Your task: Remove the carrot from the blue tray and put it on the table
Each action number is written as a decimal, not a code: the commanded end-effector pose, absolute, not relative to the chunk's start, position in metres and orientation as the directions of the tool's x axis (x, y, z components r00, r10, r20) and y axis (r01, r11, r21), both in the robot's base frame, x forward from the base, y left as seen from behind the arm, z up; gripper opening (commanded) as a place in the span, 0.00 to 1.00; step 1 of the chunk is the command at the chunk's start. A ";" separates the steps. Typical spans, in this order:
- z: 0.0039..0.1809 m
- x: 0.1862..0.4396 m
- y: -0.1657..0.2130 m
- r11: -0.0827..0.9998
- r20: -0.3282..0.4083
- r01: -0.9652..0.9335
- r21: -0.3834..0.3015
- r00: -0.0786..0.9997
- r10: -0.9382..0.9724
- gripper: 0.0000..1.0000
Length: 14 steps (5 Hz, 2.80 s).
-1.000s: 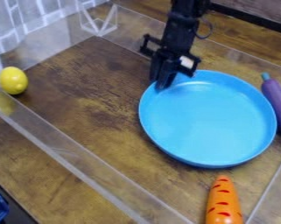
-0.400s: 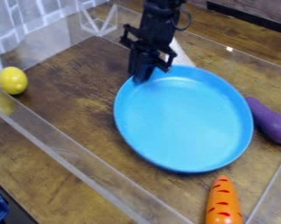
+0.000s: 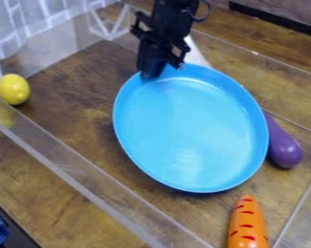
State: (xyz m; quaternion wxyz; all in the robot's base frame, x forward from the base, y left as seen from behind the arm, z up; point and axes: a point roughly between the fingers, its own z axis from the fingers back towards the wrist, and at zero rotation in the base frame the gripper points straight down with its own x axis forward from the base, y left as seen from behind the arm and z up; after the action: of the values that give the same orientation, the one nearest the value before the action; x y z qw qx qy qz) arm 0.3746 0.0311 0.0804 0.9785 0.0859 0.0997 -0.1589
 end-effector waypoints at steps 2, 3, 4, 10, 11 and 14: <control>0.113 0.380 0.023 0.893 -0.149 0.401 0.202 0.914 -0.377 0.00; 0.110 0.369 0.017 0.863 -0.156 0.459 0.210 0.887 -0.434 0.00; 0.105 0.373 0.015 0.831 -0.157 0.511 0.219 0.859 -0.487 0.00; 0.109 0.385 0.033 0.830 -0.215 0.507 0.235 0.859 -0.464 0.00; 0.107 0.394 0.040 0.822 -0.225 0.515 0.243 0.854 -0.468 0.00; 0.113 0.410 0.062 0.723 -0.254 0.641 0.258 0.767 -0.589 0.00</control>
State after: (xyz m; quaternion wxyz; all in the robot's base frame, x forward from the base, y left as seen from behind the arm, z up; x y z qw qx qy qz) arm 0.4040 0.0535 0.0812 0.9202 0.1488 0.1161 -0.3430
